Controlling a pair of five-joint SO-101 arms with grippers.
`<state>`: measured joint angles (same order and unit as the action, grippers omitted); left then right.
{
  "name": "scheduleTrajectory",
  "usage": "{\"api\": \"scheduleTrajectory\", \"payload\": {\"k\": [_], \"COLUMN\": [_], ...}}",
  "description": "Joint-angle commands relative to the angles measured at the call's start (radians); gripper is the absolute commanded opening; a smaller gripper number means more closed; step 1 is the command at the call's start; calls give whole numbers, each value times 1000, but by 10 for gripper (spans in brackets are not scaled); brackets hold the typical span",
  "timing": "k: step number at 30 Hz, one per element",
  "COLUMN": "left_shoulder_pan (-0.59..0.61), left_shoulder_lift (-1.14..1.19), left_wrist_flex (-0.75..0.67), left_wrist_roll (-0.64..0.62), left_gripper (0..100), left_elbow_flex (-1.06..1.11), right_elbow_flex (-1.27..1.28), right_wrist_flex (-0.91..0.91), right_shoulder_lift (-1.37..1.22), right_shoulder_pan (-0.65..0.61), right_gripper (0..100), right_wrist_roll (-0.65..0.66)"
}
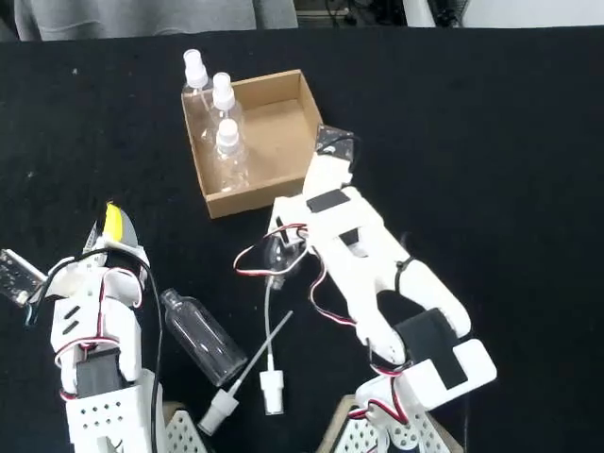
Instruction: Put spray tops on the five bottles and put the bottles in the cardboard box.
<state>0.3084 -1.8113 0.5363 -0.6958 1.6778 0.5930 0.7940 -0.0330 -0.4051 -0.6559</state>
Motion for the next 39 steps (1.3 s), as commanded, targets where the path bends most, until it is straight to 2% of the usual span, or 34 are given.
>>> {"api": "scheduleTrajectory", "payload": {"k": [1,7,17,26,39], "left_shoulder_pan": [5,5,5,5,5], "left_shoulder_lift": [-8,-8,-8,-8,-8], "left_wrist_flex": [0,0,0,0,0], "left_wrist_roll": [3,3,3,3,3], "left_gripper": [102,102,102,102,102], "left_elbow_flex": [22,22,22,22,22], "right_elbow_flex": [-67,-67,-21,-1,1], "right_wrist_flex": [77,150,141,143,149], "right_shoulder_lift": [114,150,148,145,145], "right_shoulder_pan": [26,37,186,338,516], "right_gripper": [26,25,22,26,27], "right_wrist_roll": [-8,-11,-14,-183,-351]}}
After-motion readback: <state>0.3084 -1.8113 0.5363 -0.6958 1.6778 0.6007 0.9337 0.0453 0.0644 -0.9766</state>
